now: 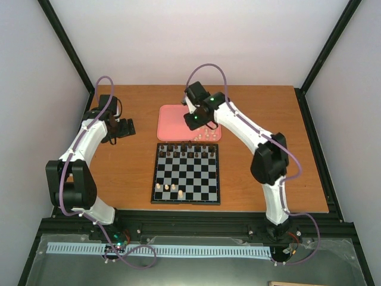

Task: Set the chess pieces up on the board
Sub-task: Place the chess piece on the chessboard.

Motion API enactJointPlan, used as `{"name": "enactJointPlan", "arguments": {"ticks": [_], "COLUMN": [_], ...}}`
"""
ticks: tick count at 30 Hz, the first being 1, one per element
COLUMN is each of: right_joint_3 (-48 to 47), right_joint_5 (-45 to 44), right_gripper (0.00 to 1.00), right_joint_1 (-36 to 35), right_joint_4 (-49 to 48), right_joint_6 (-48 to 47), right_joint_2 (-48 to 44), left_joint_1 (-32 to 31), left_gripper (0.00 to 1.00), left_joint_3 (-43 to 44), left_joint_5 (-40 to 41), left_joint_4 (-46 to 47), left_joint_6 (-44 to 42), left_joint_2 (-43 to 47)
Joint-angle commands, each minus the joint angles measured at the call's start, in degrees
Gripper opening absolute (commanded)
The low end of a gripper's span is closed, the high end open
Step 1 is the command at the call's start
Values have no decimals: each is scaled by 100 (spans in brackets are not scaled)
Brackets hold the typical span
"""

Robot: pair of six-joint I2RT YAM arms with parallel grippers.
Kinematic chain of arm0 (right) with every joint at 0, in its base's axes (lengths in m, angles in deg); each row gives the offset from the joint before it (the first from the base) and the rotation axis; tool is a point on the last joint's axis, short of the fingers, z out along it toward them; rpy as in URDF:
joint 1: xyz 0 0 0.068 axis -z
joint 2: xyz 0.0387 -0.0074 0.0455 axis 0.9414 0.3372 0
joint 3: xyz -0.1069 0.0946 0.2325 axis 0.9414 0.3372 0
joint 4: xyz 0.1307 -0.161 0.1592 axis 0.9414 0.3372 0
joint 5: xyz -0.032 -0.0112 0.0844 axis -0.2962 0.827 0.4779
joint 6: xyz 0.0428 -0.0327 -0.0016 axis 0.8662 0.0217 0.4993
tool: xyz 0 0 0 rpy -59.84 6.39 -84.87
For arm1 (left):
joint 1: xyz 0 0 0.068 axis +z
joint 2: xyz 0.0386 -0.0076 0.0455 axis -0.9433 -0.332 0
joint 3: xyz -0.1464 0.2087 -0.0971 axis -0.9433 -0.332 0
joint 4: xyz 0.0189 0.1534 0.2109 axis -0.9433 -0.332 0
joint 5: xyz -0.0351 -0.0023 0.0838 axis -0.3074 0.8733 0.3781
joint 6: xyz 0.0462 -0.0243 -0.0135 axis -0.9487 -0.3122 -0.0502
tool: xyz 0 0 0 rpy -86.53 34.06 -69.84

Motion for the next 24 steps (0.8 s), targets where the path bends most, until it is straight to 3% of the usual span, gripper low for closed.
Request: {"name": "enactJointPlan", "arguments": {"ticks": [1,8,11,16,24], "right_joint_3": [992,3162,3654,4000,3779], "right_joint_5": [419,850,862,897,847], "right_gripper": [3,3,3,3,3], "right_joint_1": [-664,-1634,-1868,-1978,-2265], "right_joint_4": [-34,-590,-823,-1082,-988], "right_joint_6": [146,550,614,650,481], "right_joint_2": [-912,-1920,-2064,-2021,-1723], "left_joint_1": [-48,-61,-69,-95,-130], "left_gripper": [100,100,100,100,100], "left_joint_3": [271,274,247,211,220], "left_joint_5": [-30,33,55,47,86], "left_joint_4": [-13,36,46,80,64], "left_joint_6": [15,2,-3,0,-12], "left_joint_2": [-23,-1,-11,-16,10]}}
